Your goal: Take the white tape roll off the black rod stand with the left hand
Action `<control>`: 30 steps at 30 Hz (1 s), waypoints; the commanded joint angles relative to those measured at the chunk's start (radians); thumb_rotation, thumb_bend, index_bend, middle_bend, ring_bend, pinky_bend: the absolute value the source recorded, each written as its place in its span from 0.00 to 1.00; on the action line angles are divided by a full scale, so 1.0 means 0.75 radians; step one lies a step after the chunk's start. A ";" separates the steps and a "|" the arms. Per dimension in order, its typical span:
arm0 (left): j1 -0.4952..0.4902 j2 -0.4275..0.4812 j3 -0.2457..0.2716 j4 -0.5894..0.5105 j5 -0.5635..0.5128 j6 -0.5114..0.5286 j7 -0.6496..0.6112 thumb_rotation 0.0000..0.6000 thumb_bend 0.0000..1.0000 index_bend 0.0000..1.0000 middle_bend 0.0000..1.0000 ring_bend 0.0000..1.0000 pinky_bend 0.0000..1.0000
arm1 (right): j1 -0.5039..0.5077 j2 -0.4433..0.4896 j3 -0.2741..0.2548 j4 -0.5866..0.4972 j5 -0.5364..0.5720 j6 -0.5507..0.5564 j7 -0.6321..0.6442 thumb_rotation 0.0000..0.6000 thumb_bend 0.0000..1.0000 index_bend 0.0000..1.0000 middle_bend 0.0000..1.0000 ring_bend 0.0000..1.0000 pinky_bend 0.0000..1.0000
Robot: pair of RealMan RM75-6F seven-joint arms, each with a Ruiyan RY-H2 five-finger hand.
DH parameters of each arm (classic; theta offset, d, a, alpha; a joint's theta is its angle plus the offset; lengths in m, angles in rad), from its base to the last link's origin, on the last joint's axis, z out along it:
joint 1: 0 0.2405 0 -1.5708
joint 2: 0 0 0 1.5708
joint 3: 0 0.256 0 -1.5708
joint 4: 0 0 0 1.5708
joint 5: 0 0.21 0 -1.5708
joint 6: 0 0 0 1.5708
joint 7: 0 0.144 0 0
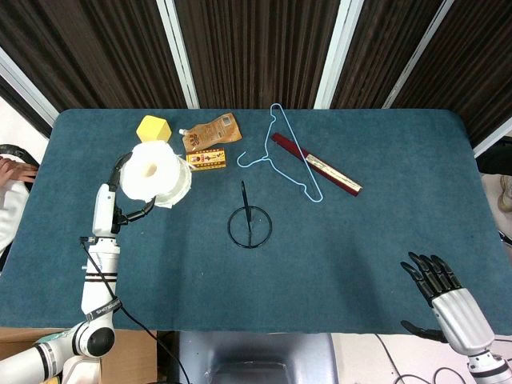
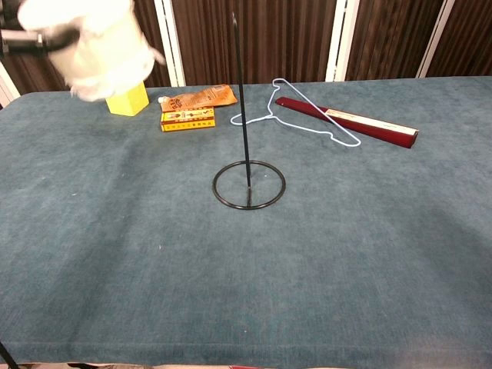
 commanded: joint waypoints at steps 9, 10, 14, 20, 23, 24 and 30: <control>-0.045 -0.176 0.215 0.468 0.160 -0.116 -0.317 1.00 0.67 0.71 0.67 0.56 0.41 | -0.003 -0.005 0.004 0.004 0.007 0.003 -0.002 1.00 0.07 0.00 0.00 0.00 0.00; -0.048 -0.186 0.225 0.492 0.169 -0.118 -0.333 1.00 0.65 0.67 0.64 0.52 0.37 | -0.004 -0.005 0.004 0.005 0.007 0.006 0.000 1.00 0.06 0.00 0.00 0.00 0.00; -0.057 -0.187 0.260 0.531 0.177 -0.168 -0.371 1.00 0.55 0.40 0.45 0.37 0.27 | -0.004 -0.005 0.005 0.009 0.007 0.008 0.004 1.00 0.06 0.00 0.00 0.00 0.00; -0.063 -0.230 0.322 0.556 0.194 -0.192 -0.262 1.00 0.42 0.00 0.05 0.03 0.11 | 0.000 -0.006 0.000 0.009 0.002 -0.005 -0.005 1.00 0.06 0.00 0.00 0.00 0.00; -0.064 -0.216 0.342 0.567 0.231 -0.168 -0.257 1.00 0.40 0.00 0.00 0.00 0.06 | 0.000 -0.008 0.000 0.008 -0.002 -0.003 -0.012 1.00 0.06 0.00 0.00 0.00 0.00; -0.061 -0.209 0.351 0.566 0.249 -0.151 -0.256 1.00 0.39 0.00 0.00 0.00 0.05 | 0.000 -0.010 0.000 0.009 -0.004 -0.002 -0.014 1.00 0.06 0.00 0.00 0.00 0.00; 0.000 -0.092 0.381 0.460 0.384 0.080 -0.258 1.00 0.38 0.00 0.00 0.00 0.01 | -0.002 -0.018 -0.002 0.013 -0.014 0.001 -0.030 1.00 0.06 0.00 0.00 0.00 0.00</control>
